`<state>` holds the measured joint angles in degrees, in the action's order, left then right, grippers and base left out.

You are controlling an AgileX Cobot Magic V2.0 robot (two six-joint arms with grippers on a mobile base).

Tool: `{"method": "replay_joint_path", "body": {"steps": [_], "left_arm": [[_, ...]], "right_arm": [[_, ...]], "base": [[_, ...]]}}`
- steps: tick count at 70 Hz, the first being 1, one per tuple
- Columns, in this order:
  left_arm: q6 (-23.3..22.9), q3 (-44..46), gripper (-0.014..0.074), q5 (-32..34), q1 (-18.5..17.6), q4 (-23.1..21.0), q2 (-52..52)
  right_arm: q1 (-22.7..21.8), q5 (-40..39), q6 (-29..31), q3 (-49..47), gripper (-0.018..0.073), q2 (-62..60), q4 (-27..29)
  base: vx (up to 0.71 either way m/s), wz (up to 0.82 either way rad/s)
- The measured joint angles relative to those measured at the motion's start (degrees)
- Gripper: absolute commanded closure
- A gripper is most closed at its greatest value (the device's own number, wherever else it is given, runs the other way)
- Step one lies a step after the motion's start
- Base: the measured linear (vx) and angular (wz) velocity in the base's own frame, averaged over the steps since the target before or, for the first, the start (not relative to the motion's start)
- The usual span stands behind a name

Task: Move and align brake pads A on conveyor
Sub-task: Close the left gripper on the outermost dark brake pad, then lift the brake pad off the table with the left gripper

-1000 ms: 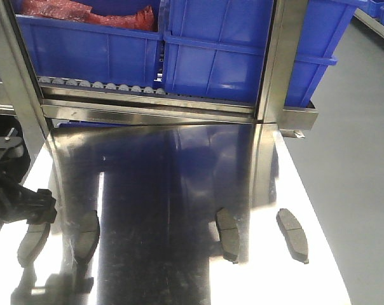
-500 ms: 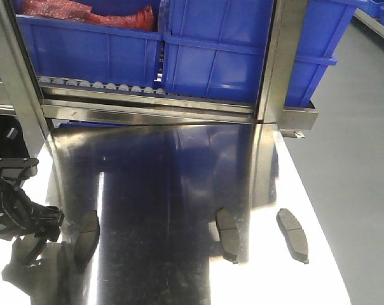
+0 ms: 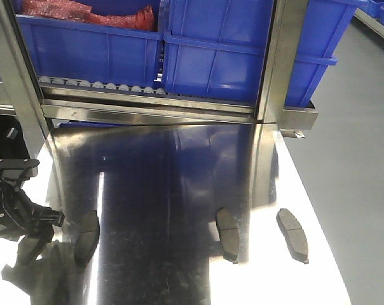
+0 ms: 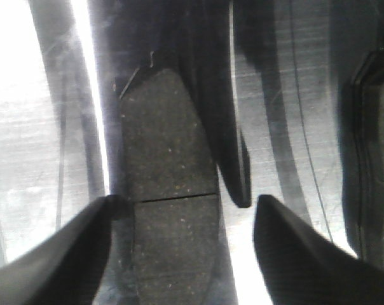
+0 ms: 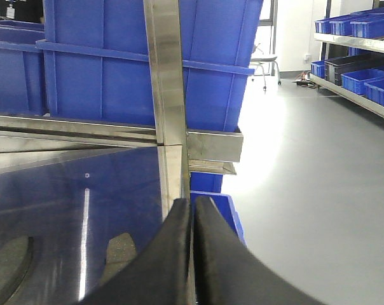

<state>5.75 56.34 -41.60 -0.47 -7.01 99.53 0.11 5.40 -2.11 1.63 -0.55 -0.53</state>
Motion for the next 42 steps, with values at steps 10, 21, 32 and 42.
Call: {"method": "replay_joint_path", "body": {"steps": [10,21,32,42], "left_arm": [[0.0,0.0,0.0267,0.1,0.0,0.0,0.4],[0.0,0.0,0.0339,0.1,0.0,0.2,0.6],[0.0,0.0,0.0412,0.1,0.0,0.2,0.6],[0.0,0.0,0.0442,0.1,0.0,0.2,0.6]], "right_arm": [[0.0,0.0,0.0,0.0,0.0563,0.0,0.0],[0.0,0.0,0.0,0.0,0.0563,0.0,0.0],[0.0,0.0,0.0,0.0,0.0563,0.0,0.0],[0.0,0.0,0.0,0.0,0.0563,0.0,0.0]], "base": [[0.0,0.0],[0.0,0.0],[0.0,0.0],[0.0,0.0]]}}
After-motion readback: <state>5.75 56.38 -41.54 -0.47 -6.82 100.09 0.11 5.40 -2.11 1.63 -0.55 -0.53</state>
